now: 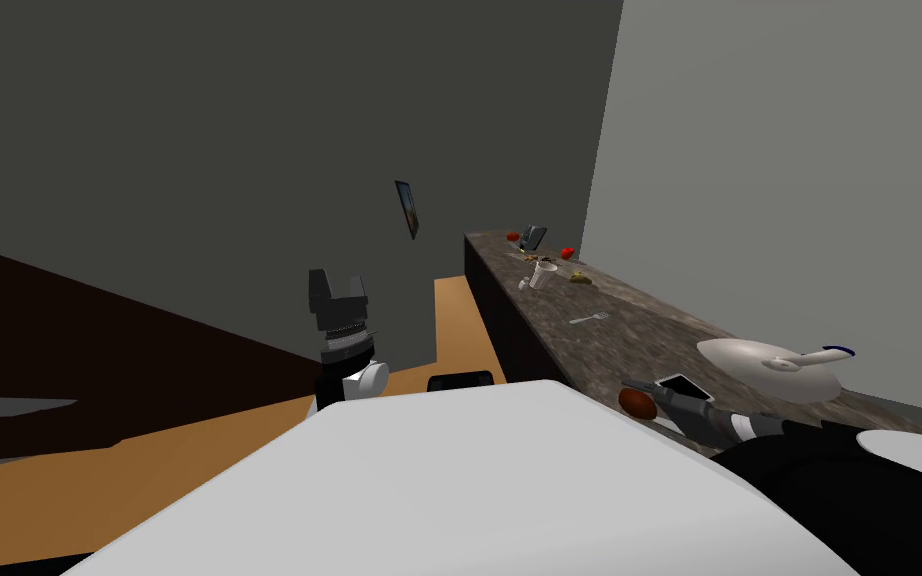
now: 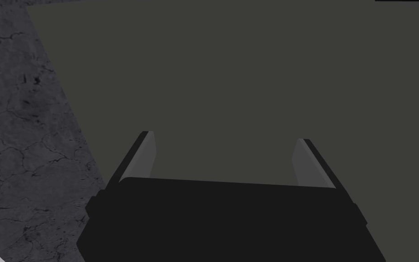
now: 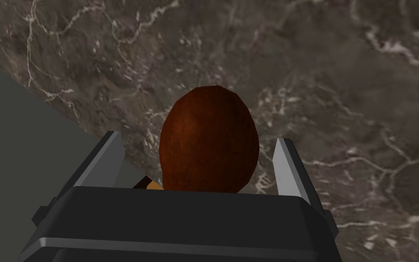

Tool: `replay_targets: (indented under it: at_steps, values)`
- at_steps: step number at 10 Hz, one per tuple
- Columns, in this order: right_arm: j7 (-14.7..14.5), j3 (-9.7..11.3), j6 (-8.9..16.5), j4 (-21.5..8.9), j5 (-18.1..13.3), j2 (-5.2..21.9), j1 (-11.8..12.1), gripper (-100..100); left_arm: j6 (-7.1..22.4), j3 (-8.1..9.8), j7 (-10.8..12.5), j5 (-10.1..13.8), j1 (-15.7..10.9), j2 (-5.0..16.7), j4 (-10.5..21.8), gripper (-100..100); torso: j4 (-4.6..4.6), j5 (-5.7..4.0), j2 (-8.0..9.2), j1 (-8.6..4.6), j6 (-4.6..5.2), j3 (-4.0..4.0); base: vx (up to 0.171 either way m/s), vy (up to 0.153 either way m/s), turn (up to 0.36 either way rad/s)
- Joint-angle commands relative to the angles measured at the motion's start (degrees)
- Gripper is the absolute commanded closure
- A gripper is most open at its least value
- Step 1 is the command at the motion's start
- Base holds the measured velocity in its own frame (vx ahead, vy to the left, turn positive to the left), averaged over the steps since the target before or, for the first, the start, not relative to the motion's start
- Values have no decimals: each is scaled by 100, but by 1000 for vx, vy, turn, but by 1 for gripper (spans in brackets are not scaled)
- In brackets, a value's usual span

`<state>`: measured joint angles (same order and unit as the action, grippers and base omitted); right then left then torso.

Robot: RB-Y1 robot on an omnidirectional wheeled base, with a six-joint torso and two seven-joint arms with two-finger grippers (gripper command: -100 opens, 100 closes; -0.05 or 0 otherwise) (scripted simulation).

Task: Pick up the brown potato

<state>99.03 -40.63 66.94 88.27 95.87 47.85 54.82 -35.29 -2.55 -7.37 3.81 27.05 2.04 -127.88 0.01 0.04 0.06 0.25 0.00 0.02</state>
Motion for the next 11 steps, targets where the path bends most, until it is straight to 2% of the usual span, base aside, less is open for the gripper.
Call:
replay_targets:
  at_steps: [1,2,3,4,8,9,10,11]
  values:
    - [-49,-56,286,-275,-74,-55,-286,-100,0,0,0,0,0,0,0,0,0,0,0,0,0,0,-1,58,0]
    - [-49,-56,372,-275,-74,-55,-292,-100,0,0,0,0,0,0,0,0,0,1,-1,-2,0,-1,-3,24,-1]
    - [-49,-58,295,-241,-65,-54,-249,-100,0,0,0,0,0,0,0,0,0,-1,0,-12,0,0,-2,6,-1]
    - [-52,-59,322,-247,-65,-55,-254,100,0,1,0,0,0,1,0,0,0,-2,0,-18,0,0,-2,1,-14]
    - [-52,-59,319,-248,-66,-55,-252,100,0,1,0,0,0,1,0,0,0,-3,-2,-22,-2,-1,0,0,0]
    - [-52,-59,320,-248,-67,-55,-251,0,0,1,0,0,0,1,0,0,0,-3,-2,-22,-2,-1,0,0,0]
    - [25,58,33,39,79,65,35,100,0,1,0,0,0,1,0,0,0,-3,-2,-22,-2,-1,0,-51,-10]
    - [25,58,-12,71,79,65,74,100,0,1,0,0,0,1,0,0,0,-1,-1,-36,-2,0,0,-69,-2]
